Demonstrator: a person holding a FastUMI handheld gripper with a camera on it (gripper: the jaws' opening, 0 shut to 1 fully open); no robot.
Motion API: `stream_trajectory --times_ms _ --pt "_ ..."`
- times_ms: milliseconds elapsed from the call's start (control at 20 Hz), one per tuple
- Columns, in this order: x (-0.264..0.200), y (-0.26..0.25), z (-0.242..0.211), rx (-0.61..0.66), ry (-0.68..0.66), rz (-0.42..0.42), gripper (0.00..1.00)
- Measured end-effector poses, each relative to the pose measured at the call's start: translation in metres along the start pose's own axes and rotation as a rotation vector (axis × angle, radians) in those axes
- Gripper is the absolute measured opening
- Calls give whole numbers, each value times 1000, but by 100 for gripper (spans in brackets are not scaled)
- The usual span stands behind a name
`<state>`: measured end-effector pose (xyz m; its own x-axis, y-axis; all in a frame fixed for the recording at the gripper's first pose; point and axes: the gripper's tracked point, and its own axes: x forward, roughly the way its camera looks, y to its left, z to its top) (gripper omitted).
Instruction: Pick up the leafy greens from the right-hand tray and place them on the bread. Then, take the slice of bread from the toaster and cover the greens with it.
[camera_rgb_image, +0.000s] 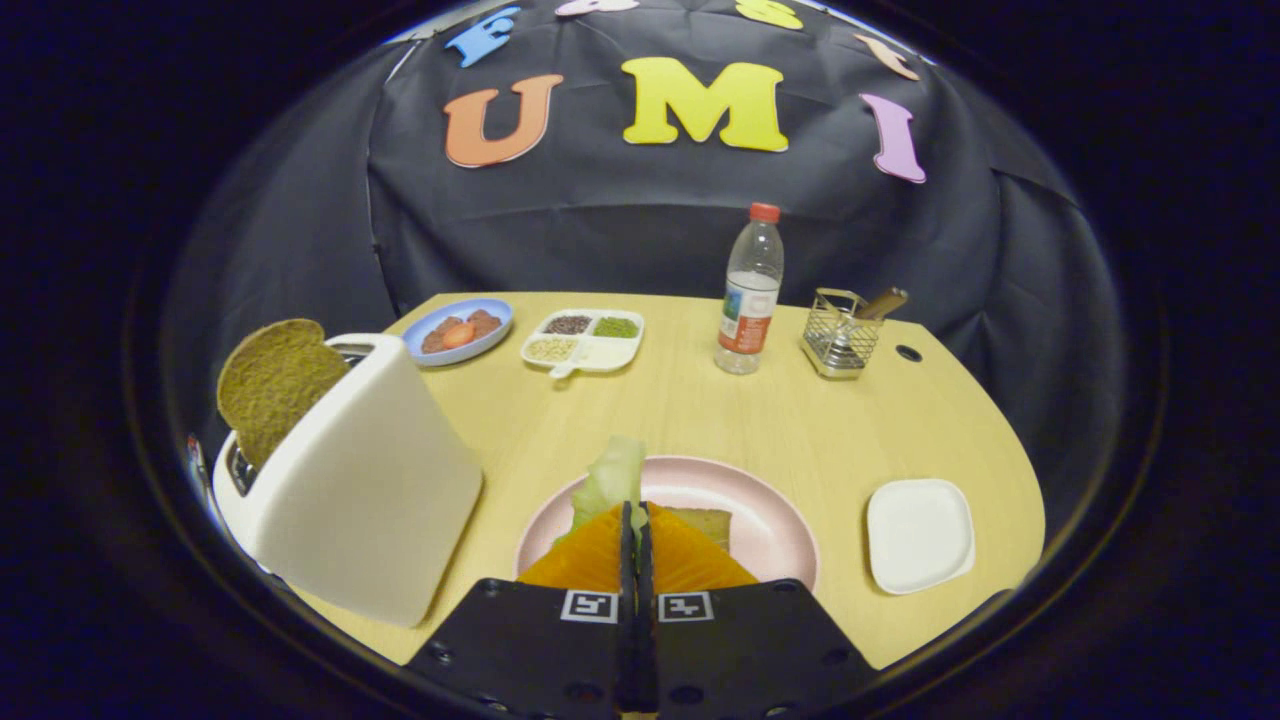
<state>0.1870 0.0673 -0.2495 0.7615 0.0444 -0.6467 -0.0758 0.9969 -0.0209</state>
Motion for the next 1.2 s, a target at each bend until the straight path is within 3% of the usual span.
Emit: stream_trajectory --times_ms 450,650,850,1200 --pt "30 -17 -13 22 47 22 3" --pt "29 -17 -13 61 41 39 98" --pt "16 -20 -16 65 29 23 96" --pt "-51 -18 12 52 -116 -35 96"
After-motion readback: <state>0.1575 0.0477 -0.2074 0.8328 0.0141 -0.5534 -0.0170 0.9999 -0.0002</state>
